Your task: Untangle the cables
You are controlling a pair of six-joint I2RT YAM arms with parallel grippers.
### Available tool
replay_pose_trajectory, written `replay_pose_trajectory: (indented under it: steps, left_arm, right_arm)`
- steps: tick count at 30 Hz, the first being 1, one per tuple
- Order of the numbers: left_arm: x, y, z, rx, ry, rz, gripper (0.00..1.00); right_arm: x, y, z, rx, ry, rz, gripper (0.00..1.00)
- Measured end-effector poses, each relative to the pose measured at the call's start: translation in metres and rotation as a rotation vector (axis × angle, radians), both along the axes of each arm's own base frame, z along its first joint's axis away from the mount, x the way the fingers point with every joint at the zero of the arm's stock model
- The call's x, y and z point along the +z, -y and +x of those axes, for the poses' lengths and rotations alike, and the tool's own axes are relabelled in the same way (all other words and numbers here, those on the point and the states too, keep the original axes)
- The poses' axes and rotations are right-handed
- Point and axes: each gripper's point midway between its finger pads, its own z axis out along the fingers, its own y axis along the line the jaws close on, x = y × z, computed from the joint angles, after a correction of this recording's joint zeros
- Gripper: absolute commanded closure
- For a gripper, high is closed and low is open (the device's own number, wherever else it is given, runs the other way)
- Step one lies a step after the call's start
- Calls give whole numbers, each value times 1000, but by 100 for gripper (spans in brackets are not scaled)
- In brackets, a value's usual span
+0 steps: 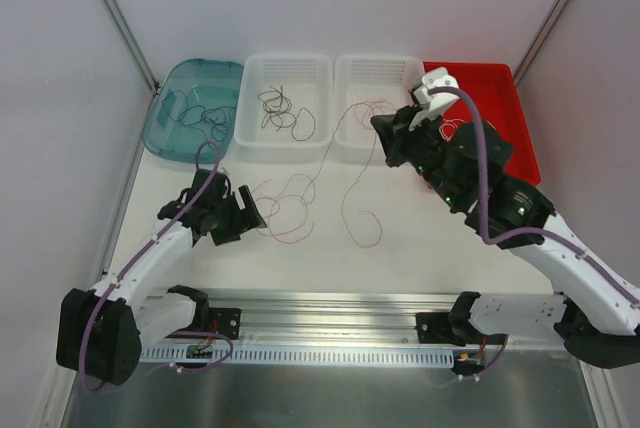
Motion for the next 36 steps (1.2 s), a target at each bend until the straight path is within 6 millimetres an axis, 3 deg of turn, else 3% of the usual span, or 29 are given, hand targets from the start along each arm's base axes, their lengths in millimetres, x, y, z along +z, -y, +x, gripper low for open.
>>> replay_pose_trajectory:
  steps: [6,11,18,24,31,36]
  left_arm:
    - [-18,12,3,-21,-67,58,22]
    - [-31,19,15,-27,-109,126,26]
    - [-40,30,36,-38,-121,194,38]
    - [-57,26,48,-17,-153,255,47]
    - [-60,18,60,6,-141,321,79]
    - [-61,-1,64,31,-141,426,90]
  right_arm:
    - [37,37,-17,-18,84,64,99]
    - [55,62,-24,-59,136,73,99]
    - [57,93,-24,-147,161,38,99]
    - [58,119,-28,-214,173,18,99]
    - [55,155,-39,-296,179,14,99]
    - [46,177,-43,-362,167,-18,99]
